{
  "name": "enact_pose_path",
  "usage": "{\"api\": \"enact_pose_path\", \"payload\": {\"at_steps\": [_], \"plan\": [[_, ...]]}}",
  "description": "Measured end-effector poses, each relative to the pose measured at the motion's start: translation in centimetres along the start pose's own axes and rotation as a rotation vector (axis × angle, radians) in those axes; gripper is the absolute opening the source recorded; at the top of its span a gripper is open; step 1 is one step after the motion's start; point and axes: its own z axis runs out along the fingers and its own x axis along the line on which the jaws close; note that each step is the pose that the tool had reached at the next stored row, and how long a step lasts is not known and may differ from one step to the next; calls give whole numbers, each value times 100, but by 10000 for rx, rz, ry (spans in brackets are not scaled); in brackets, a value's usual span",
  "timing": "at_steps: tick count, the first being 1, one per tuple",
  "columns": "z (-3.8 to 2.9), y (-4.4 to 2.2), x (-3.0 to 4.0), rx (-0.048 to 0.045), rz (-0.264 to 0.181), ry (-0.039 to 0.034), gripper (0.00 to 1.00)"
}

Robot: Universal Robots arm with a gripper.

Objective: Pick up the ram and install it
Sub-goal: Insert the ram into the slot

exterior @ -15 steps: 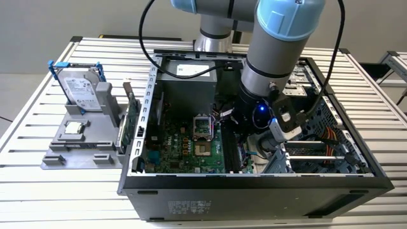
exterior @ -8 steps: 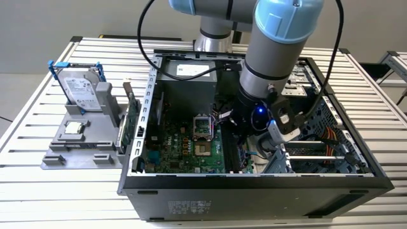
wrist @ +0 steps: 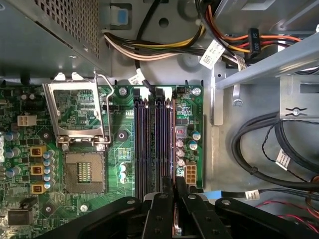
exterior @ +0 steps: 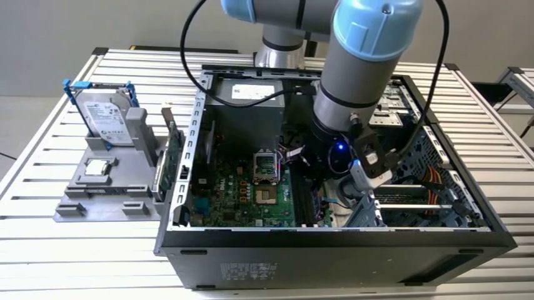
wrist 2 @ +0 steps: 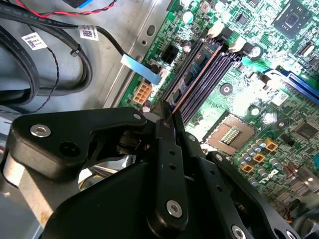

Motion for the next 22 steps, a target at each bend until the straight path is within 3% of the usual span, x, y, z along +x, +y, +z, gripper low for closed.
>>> {"api": "enact_pose_path", "payload": {"at_steps": [22], "plan": [[55,-1,9,0,-48,18,0]]}}
